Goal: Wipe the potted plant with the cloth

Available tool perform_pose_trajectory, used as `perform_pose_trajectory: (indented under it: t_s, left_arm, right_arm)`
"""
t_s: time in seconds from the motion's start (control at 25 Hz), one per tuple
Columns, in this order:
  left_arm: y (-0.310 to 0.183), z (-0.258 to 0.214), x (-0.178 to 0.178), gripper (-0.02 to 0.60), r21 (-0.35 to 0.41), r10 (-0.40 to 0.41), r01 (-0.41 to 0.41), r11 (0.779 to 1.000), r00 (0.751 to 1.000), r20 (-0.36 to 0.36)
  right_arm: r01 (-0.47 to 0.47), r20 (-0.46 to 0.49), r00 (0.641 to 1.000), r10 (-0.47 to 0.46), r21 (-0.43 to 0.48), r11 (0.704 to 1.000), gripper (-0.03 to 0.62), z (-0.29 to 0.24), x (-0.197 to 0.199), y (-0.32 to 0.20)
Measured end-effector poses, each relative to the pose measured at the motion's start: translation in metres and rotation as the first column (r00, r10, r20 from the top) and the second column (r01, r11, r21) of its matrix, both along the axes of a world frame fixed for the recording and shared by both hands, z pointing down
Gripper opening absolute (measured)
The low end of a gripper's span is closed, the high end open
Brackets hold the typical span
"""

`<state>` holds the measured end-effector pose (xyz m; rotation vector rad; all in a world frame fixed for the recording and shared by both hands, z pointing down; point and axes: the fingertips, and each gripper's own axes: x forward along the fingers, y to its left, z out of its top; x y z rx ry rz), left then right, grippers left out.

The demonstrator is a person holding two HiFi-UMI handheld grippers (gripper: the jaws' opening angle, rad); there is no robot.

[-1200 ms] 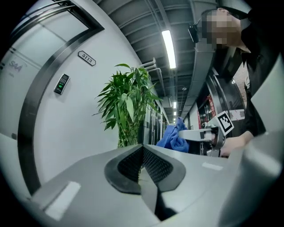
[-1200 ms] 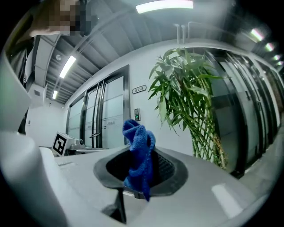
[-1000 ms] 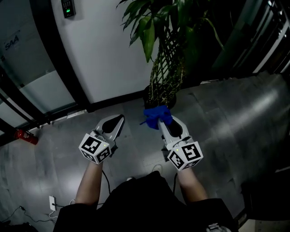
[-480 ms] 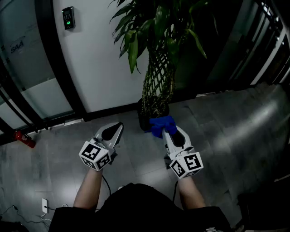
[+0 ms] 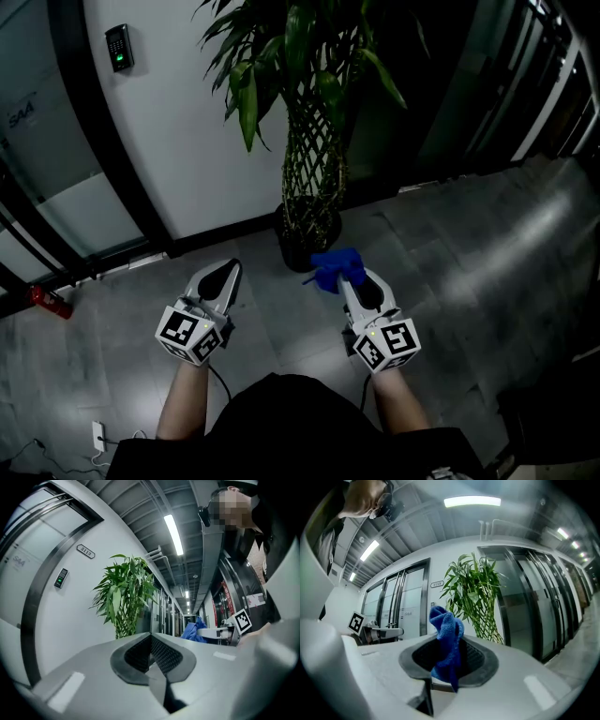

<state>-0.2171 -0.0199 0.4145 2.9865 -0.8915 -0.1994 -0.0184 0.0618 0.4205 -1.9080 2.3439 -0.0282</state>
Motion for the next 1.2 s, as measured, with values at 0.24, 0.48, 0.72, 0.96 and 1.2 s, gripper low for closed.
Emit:
perform_pose_trajectory:
  t_s: [0.24, 0.48, 0.72, 0.96, 1.2]
  left_arm:
    - [0.001, 0.007, -0.019, 0.006, -0.032, -0.064, 0.064, 0.997, 0.998, -0.008]
    - [0.005, 0.013, -0.026, 0.006, -0.039, -0.079, 0.079, 0.996, 0.997, -0.009]
    - [0.007, 0.019, -0.033, 0.007, -0.047, -0.093, 0.092, 0.995, 0.996, -0.017]
    - [0.011, 0.024, -0.028, 0.006, -0.065, -0.067, 0.067, 0.996, 0.998, -0.012]
    - [0.012, 0.030, -0.023, 0.008, -0.079, -0.077, 0.074, 0.994, 0.996, -0.036]
  right_arm:
    - [-0.043, 0.022, 0.999, 0.044, -0.011, 0.999, 0.104, 0.011, 0.013, 0.015]
    - [-0.058, 0.016, 0.998, 0.058, -0.007, 0.998, 0.104, 0.012, 0.015, 0.016]
    - [-0.050, 0.012, 0.999, 0.050, -0.010, 0.999, 0.104, 0.015, 0.008, 0.018]
    - [-0.046, -0.043, 0.998, 0.045, -0.018, 0.999, 0.104, 0.017, 0.001, 0.020]
    - [-0.038, 0.006, 0.999, 0.038, -0.042, 0.998, 0.104, 0.021, -0.001, 0.024]
